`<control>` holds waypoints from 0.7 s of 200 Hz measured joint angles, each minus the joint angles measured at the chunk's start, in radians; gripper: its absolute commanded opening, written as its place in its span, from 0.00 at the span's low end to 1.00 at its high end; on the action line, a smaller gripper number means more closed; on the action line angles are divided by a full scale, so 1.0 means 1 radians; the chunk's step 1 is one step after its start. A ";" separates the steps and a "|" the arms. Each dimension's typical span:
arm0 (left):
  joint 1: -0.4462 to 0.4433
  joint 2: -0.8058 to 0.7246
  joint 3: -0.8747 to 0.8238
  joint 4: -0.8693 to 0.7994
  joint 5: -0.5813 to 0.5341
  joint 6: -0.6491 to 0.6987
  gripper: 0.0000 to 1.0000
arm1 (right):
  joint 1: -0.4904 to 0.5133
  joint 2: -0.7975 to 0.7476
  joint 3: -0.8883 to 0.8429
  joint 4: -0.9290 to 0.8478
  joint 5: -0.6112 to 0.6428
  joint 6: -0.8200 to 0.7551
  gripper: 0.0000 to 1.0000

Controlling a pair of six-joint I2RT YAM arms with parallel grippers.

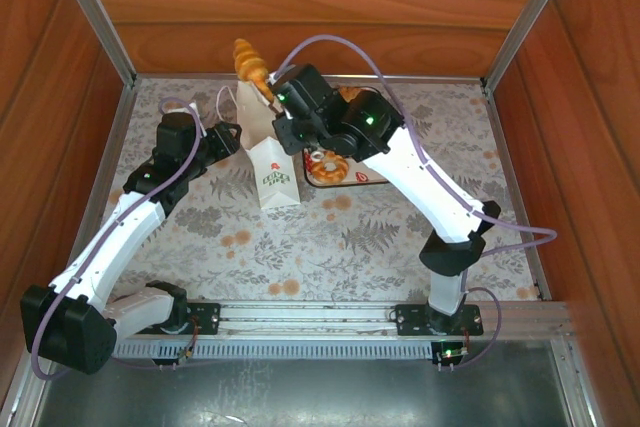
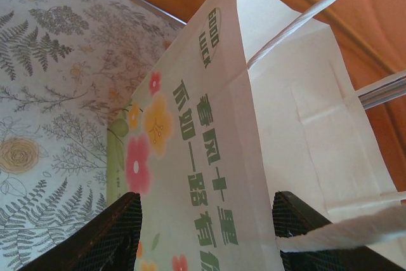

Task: Place the fake bread into the paper bag

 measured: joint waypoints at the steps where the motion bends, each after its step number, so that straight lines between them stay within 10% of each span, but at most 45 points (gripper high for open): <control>1: 0.000 0.000 0.000 0.000 0.000 0.000 0.59 | 0.000 0.000 -0.002 0.000 -0.001 0.001 0.21; 140: 0.005 0.000 0.000 -0.001 0.000 0.003 0.58 | 0.000 -0.094 -0.288 0.023 -0.031 0.064 0.27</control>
